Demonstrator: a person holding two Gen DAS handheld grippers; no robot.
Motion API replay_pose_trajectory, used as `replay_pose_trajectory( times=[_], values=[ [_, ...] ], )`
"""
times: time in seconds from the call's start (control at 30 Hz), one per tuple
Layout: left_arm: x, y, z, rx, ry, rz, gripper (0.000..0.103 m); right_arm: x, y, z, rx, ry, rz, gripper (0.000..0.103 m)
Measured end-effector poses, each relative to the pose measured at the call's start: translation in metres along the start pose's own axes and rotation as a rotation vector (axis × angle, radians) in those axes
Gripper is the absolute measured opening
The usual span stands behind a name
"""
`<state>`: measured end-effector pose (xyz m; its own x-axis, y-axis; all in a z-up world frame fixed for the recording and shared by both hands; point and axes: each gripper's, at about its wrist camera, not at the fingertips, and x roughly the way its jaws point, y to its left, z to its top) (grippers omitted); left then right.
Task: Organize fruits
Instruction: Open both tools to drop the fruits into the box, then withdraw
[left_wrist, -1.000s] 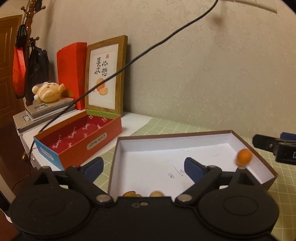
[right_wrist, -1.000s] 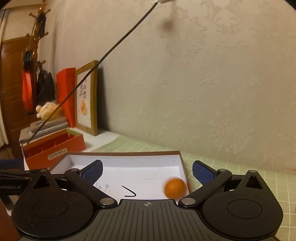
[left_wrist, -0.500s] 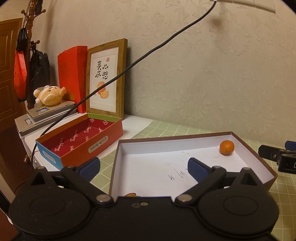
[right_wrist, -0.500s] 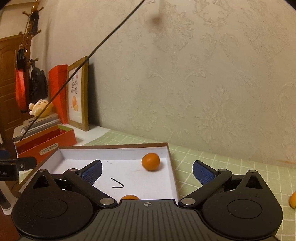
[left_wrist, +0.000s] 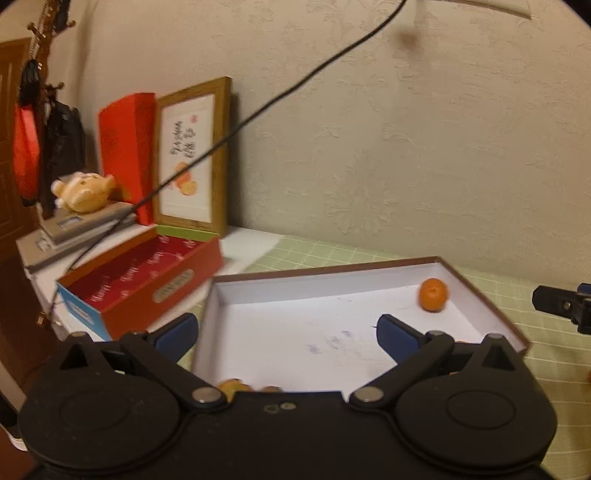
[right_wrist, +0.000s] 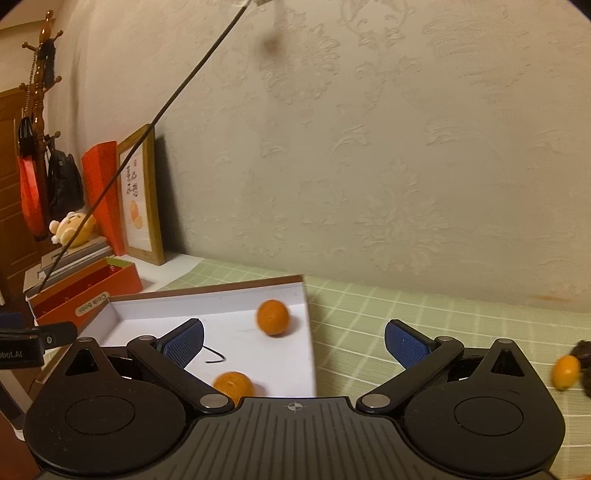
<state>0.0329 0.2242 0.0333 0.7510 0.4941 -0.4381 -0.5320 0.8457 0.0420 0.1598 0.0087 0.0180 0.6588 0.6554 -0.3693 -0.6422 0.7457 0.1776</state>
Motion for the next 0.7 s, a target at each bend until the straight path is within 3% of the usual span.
replay_pose_trajectory(
  times=[0.7],
  values=[
    [-0.018, -0.088, -0.009, 0.063, 0.004, -0.207, 0.097, -0.091, -0.075, -0.004, 0.049, -0.03, -0.176, 0.103]
  ],
)
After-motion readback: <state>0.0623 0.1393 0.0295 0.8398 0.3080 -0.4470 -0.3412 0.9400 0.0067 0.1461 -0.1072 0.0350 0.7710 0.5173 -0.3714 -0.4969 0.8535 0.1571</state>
